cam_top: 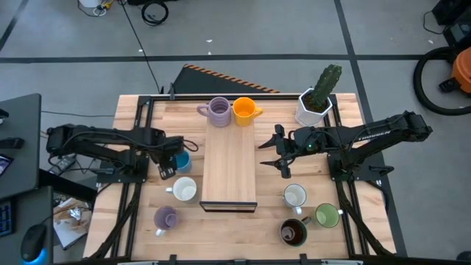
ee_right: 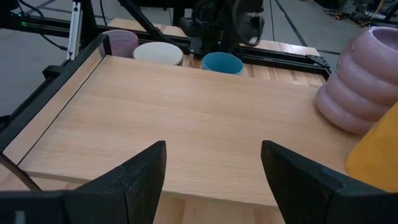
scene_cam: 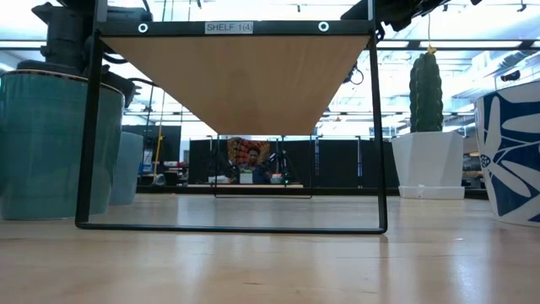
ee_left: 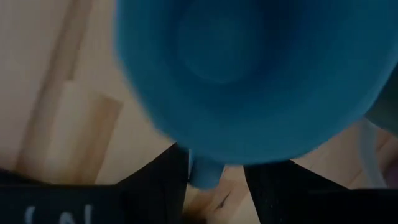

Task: Place coffee mugs
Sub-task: Put the light blue mug on the shelf

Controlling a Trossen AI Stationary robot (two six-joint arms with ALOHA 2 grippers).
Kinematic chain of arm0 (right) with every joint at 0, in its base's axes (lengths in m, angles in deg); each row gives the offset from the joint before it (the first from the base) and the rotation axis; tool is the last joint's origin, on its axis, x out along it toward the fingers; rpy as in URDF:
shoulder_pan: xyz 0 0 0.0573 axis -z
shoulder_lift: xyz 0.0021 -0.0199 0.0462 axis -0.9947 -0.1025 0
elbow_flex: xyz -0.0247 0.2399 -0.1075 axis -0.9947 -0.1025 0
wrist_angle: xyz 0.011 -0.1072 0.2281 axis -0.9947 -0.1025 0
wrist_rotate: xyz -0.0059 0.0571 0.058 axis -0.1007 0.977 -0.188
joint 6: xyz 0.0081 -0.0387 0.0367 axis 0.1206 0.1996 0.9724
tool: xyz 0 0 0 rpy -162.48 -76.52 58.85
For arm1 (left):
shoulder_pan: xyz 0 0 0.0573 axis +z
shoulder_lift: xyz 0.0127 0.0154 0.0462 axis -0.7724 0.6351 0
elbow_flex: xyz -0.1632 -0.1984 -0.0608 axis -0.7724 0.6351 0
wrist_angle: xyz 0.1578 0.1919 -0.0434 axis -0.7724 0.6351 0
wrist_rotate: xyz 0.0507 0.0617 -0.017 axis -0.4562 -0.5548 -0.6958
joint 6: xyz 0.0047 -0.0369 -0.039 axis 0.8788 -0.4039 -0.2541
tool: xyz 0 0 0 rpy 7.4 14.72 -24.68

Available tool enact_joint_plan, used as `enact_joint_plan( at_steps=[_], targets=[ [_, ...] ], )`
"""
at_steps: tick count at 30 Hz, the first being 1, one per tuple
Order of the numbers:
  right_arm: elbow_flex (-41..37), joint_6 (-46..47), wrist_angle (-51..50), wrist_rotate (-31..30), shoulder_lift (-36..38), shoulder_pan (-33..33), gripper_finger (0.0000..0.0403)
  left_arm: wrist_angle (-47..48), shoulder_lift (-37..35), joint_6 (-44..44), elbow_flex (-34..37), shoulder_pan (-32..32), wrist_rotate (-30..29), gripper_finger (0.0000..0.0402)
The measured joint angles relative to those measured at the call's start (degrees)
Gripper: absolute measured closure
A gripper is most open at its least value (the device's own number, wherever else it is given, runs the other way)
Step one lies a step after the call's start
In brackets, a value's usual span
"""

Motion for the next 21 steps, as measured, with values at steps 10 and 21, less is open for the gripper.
enact_joint_plan(
  at_steps=[10, 21],
  targets=[
    [0.00, 0.04, -0.32, 0.02, 0.00, -0.01, 0.0135, -4.40, 2.09, 0.78, 1.01, -3.53, 1.20, 0.0256],
    [0.00, 0.17, -0.03, 0.02, 0.00, -0.01, 0.0135, -5.68, 2.09, -3.39, 1.01, -3.64, -1.33, 0.0348]
  ],
)
